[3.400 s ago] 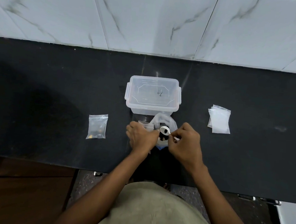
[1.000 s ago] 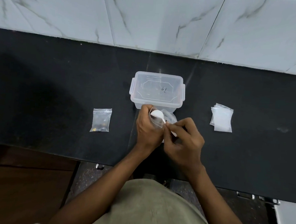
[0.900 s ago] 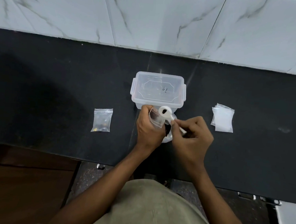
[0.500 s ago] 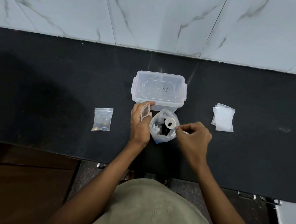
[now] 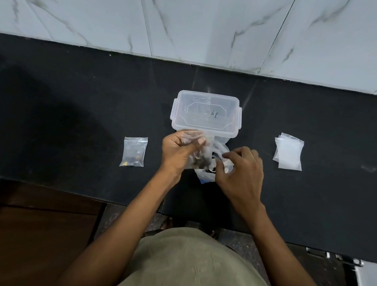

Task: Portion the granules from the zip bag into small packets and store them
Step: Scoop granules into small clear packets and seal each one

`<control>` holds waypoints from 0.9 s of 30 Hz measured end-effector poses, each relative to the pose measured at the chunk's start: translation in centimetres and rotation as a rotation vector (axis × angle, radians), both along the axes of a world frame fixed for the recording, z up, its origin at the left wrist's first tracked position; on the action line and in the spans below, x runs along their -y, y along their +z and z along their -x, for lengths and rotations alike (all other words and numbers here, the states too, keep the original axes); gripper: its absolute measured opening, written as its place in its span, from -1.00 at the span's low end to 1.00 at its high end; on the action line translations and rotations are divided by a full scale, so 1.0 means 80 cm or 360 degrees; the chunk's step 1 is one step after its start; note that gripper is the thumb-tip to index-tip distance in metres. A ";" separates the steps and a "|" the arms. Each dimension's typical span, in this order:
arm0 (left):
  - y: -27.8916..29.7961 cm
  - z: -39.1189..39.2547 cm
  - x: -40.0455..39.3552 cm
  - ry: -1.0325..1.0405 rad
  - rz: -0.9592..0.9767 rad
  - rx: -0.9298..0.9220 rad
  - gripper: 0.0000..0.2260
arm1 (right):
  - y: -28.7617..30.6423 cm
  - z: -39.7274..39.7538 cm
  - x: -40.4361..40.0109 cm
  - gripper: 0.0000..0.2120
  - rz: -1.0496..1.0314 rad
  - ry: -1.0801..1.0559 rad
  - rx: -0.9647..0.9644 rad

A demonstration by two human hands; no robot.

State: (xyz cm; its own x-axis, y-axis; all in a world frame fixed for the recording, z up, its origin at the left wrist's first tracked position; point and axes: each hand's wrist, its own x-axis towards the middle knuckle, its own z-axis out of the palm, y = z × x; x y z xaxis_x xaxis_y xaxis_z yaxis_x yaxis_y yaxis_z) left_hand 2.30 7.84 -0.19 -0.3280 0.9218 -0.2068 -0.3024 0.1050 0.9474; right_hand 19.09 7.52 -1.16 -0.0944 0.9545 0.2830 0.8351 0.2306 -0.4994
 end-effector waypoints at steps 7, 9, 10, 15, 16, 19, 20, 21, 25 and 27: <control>0.002 -0.008 0.001 -0.0013 0.0038 0.0164 -0.86 | 0.037 0.011 -0.009 -0.92 0.0444 0.0418 -0.0900; 0.003 -0.008 0.001 -0.0042 0.0031 0.0279 -0.91 | 0.035 0.011 -0.012 -0.95 0.0426 0.0359 -0.0940; 0.003 -0.008 0.001 -0.0055 0.0012 0.0326 -0.93 | 0.033 0.010 -0.014 -0.94 0.0392 0.0307 -0.0943; 0.000 -0.007 0.002 -0.0074 0.0007 0.0447 -0.83 | 0.040 0.002 -0.022 -0.82 0.0461 0.0291 -0.0940; -0.001 -0.007 0.002 -0.0068 0.0017 0.0457 -0.80 | 0.041 0.002 -0.023 -0.83 0.0492 0.0281 -0.0963; 0.000 -0.008 0.004 -0.0053 0.0035 0.0454 -0.83 | 0.043 -0.001 -0.029 -0.88 0.0453 0.0240 -0.0886; 0.001 -0.009 0.004 -0.0053 0.0033 0.0465 -0.86 | 0.045 -0.001 -0.031 -0.88 0.0527 0.0289 -0.1000; 0.003 -0.010 0.004 -0.0060 0.0026 0.0470 -0.87 | 0.043 -0.002 -0.031 -0.89 0.0561 0.0322 -0.1030; 0.005 -0.011 0.005 -0.0068 0.0003 0.0453 -0.89 | 0.041 -0.007 -0.035 -0.91 0.0532 0.0301 -0.0928; 0.005 -0.010 0.006 -0.0053 0.0010 0.0459 -0.87 | 0.041 -0.005 -0.032 -0.89 0.0609 0.0334 -0.1024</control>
State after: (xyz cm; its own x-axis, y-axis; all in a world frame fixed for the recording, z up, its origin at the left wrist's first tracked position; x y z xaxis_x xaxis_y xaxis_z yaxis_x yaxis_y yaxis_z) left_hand 3.11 7.38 0.22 -0.2243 0.9294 -0.2932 -0.5557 0.1252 0.8219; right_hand 19.50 10.11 2.09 -0.2126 0.9771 -0.0023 0.3119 0.0656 -0.9478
